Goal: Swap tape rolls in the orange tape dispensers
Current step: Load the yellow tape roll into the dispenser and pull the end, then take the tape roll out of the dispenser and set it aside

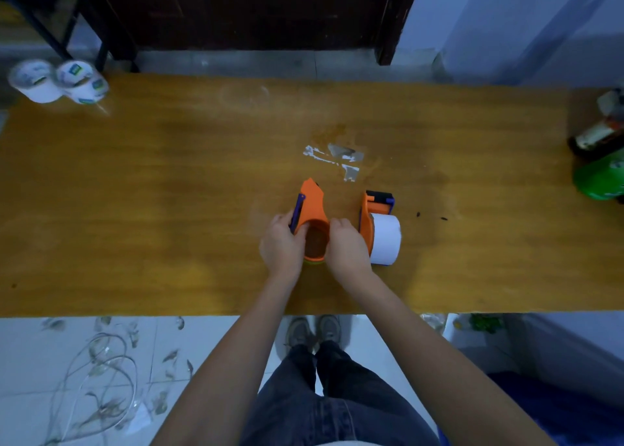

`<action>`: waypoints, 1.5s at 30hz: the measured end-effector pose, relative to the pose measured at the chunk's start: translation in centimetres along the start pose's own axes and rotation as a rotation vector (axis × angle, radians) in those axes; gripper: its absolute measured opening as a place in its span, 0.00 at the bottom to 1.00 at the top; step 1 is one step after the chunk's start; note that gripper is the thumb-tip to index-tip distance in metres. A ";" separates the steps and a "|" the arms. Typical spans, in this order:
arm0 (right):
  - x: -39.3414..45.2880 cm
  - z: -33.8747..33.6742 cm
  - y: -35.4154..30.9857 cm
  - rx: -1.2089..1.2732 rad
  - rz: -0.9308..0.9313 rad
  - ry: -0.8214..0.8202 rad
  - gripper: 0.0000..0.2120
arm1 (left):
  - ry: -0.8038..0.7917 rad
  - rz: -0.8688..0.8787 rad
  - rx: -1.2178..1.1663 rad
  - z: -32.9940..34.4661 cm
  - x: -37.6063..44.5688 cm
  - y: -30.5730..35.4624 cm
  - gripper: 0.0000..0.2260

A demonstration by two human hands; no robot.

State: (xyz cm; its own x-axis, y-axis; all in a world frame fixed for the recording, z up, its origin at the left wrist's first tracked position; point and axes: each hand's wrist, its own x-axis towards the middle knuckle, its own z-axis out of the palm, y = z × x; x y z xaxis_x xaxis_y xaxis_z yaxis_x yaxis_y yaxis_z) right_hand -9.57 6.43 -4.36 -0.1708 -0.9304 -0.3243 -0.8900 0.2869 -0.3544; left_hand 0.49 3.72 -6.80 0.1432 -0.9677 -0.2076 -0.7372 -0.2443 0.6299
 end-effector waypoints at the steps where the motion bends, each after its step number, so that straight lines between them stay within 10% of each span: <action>1: 0.0 0.1 0.0 -0.020 -0.001 0.005 0.16 | -0.001 0.001 0.004 0.0 0.0 0.0 0.16; 9: -2.3 -1.9 1.1 -0.068 -0.197 0.448 0.16 | -0.099 -0.018 0.053 -0.6 0.0 -0.1 0.19; 12: -3.4 -3.4 3.7 0.195 0.025 0.621 0.14 | -0.128 -0.059 0.098 -1.9 -0.2 0.3 0.26; 16: -3.3 -4.6 8.0 0.686 0.442 0.396 0.20 | -0.016 0.230 0.094 -3.0 -2.1 3.8 0.23; 22: -1.9 -3.3 9.1 0.885 0.609 -0.016 0.24 | -0.526 0.199 0.046 1.9 -4.0 9.5 0.30; 33: -2.6 -4.3 9.3 1.439 0.768 -0.033 0.11 | -0.541 -0.008 0.004 5.1 -4.7 10.3 0.38; 45: -2.9 -5.3 11.1 1.586 0.659 0.057 0.07 | -0.693 -0.363 -0.753 1.6 -4.1 10.0 0.09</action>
State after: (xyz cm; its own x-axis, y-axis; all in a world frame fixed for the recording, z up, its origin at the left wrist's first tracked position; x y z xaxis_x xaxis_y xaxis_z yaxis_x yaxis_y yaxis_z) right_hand -21.24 11.14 -2.67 -0.3526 -0.5685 -0.7433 0.5803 0.4903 -0.6503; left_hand -8.47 5.35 -0.85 -0.3069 -0.6415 -0.7031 -0.0981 -0.7135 0.6938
